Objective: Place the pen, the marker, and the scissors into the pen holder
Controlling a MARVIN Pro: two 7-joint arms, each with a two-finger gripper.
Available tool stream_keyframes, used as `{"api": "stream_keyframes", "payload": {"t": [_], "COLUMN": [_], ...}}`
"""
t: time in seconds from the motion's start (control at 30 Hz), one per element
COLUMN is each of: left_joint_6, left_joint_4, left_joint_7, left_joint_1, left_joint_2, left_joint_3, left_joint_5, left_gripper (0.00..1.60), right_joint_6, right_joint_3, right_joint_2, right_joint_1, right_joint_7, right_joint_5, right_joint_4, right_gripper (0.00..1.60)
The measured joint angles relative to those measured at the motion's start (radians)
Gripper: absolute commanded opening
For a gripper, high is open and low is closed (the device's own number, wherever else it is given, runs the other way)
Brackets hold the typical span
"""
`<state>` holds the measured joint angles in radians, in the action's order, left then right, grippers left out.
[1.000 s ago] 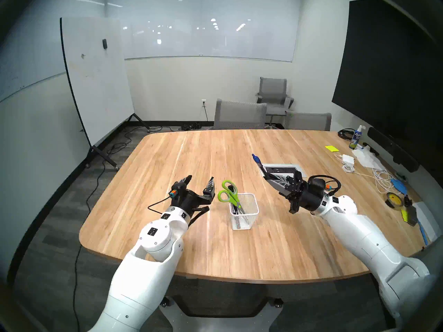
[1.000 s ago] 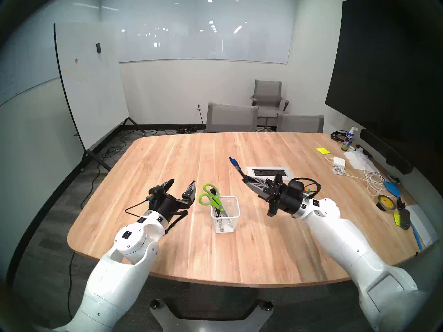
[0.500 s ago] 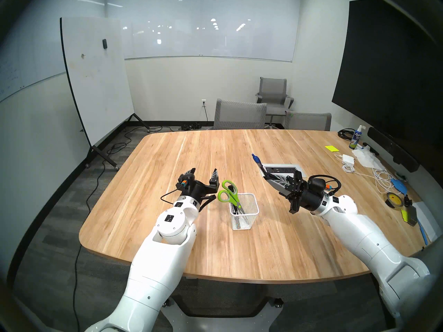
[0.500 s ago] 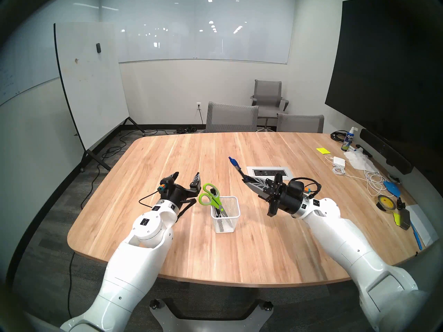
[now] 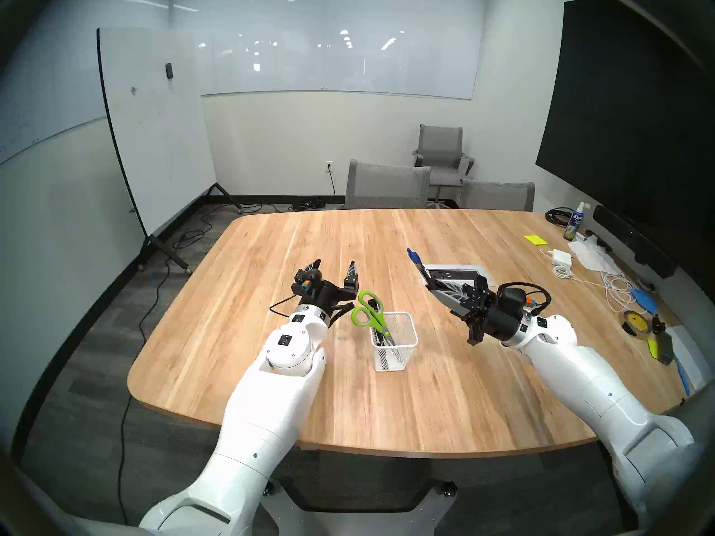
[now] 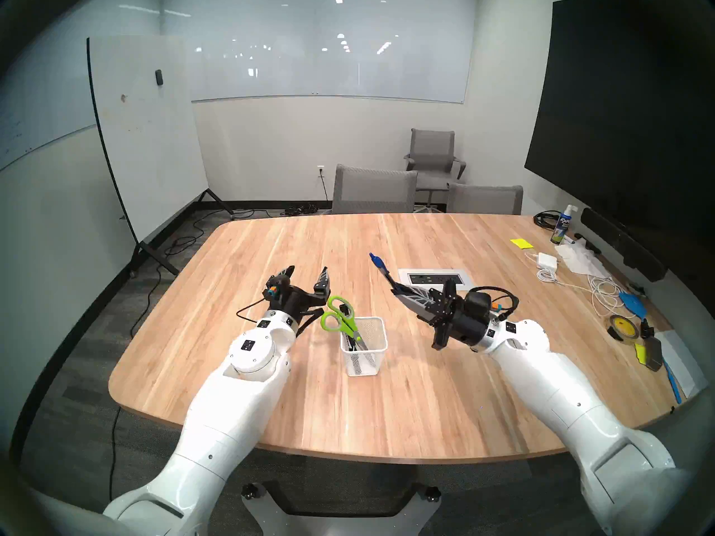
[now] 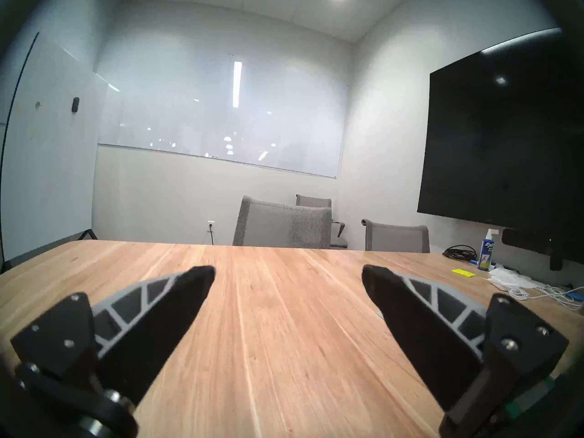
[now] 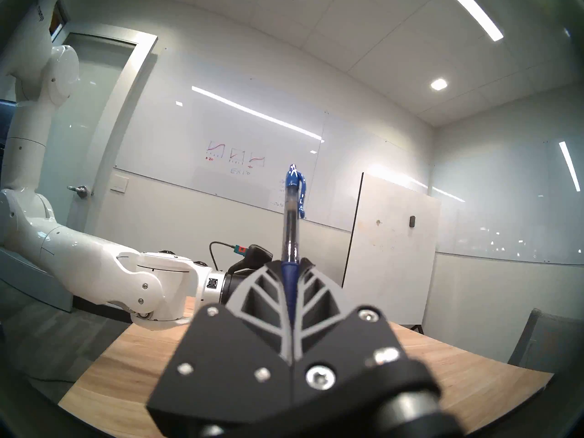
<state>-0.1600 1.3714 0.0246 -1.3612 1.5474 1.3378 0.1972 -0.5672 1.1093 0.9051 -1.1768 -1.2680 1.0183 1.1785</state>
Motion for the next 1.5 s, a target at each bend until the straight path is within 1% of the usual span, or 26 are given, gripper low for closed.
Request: {"api": "stream_keyframes", "payload": {"t": [0.17, 0.5, 0.77, 1.03, 1.27, 1.5], "left_joint_6": [-0.026, -0.045, -0.044, -0.025, -0.003, -0.004], "left_joint_4": [0.009, 0.038, 0.067, 0.089, 0.091, 0.092], "left_joint_7": [0.023, 0.074, 0.104, 0.121, 0.127, 0.136], "left_joint_1": [0.003, -0.009, -0.033, -0.033, -0.03, -0.03], "left_joint_2": [-0.006, -0.046, -0.066, -0.073, -0.066, -0.065], "left_joint_3": [0.014, 0.05, 0.041, 0.022, 0.024, 0.035], "left_joint_5": [0.015, 0.049, 0.054, 0.062, 0.084, 0.101], "left_gripper": [1.6, 1.6, 1.6, 1.6, 1.6, 1.6], "right_joint_6": [0.001, 0.001, 0.001, 0.001, 0.001, 0.001], "right_joint_3": [-0.001, -0.002, -0.004, -0.005, -0.006, -0.007], "right_joint_2": [0.0, 0.001, 0.002, 0.002, 0.002, 0.002], "right_joint_1": [0.0, 0.001, 0.002, 0.002, 0.003, 0.004], "right_joint_7": [-0.001, -0.003, -0.003, -0.003, -0.003, -0.003], "right_joint_5": [0.003, 0.009, 0.012, 0.012, 0.013, 0.015], "right_joint_4": [-0.001, -0.003, -0.004, -0.004, -0.004, -0.005], "right_gripper": [0.0, 0.0, 0.0, 0.0, 0.0, 0.0]}}
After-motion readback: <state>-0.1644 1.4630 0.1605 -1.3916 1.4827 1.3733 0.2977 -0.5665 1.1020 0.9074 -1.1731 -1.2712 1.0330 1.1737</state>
